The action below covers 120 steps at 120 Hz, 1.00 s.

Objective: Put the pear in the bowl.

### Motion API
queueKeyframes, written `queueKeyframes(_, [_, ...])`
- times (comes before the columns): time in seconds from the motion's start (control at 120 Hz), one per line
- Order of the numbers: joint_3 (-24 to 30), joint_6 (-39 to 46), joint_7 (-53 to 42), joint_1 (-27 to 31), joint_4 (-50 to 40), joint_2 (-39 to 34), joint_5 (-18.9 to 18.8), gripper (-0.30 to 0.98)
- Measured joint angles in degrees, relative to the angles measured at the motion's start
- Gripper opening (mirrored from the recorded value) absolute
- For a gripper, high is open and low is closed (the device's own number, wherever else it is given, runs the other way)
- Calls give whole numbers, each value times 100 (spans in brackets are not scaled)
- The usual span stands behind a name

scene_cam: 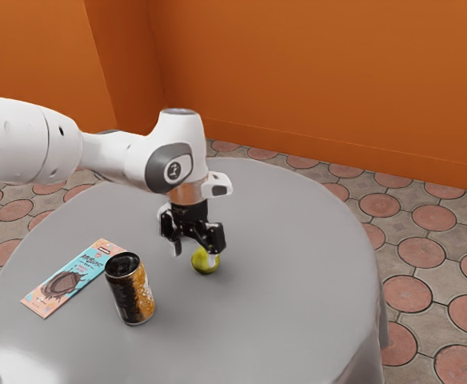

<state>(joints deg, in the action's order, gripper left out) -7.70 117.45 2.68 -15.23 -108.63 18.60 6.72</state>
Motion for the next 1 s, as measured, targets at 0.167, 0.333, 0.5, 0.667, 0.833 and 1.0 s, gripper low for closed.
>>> queueKeyframes(0.167, [-113, 672, 384, 7, 397, 472, -167, 69])
queueKeyframes(0.333, [-130, 704, 822, 3, 768, 718, -42, 69])
queueKeyframes(0.5, [-163, 169, 1369, 9, 769, 744, -49, 69])
queueKeyframes(0.667, [-191, 263, 1660, 18, 787, 1035, -35, 69])
queueKeyframes(0.833, [-250, 462, 1795, 21, 834, 1204, 42, 69])
queueKeyframes(1.0, [-197, 697, 1772, 12, 869, 1242, 57, 69])
